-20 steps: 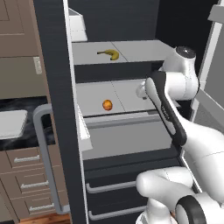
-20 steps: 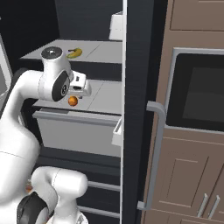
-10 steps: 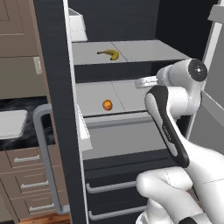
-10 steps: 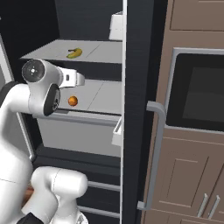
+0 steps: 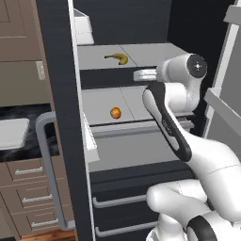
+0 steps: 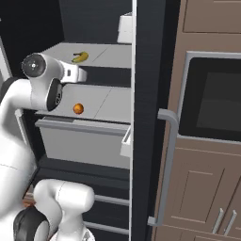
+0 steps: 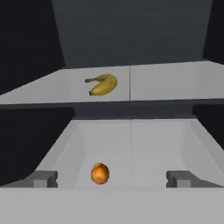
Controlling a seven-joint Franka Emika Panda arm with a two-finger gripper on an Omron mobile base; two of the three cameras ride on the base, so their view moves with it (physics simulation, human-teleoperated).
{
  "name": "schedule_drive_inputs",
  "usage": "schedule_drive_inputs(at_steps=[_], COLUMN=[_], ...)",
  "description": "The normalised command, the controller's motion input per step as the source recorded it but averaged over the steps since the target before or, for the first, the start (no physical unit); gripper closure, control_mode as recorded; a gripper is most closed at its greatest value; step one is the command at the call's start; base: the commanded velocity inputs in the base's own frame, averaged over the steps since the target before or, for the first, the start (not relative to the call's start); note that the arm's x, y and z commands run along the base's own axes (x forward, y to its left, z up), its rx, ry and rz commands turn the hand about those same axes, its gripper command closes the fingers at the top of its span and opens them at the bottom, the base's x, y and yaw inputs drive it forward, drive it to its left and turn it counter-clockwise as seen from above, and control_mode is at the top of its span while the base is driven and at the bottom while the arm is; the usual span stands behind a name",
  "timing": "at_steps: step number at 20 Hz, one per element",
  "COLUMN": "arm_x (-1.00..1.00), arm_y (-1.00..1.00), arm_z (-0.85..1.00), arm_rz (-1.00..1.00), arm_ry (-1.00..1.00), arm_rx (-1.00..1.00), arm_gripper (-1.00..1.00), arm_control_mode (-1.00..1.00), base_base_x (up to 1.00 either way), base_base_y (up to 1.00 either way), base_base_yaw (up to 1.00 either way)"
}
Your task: Pick the banana and peach from the fridge and place them inside the tupperware on the counter.
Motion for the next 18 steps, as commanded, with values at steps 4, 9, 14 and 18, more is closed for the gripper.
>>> schedule_drive_inputs(at_steps=[4,9,14,18], arm_x=[0.55,0.58,0.52,0.54], arm_y=[0.06,0.01,0.13,0.19], arm_z=[0.16,0.0,0.0,0.0], arm_rz=[0.0,0.0,0.0,0.0], arm_ry=[0.2,0.1,0.09,0.05], arm_rx=[0.06,0.02,0.0,0.0], arm_gripper=[-1.0,-1.0,-1.0,-1.0], arm_control_mode=[-1.0,-1.0,-1.0,-1.0], base_base_x=[0.0,0.0,0.0,0.0], base_base_y=[0.0,0.0,0.0,0.0], base_base_yaw=[0.0,0.0,0.0,0.0])
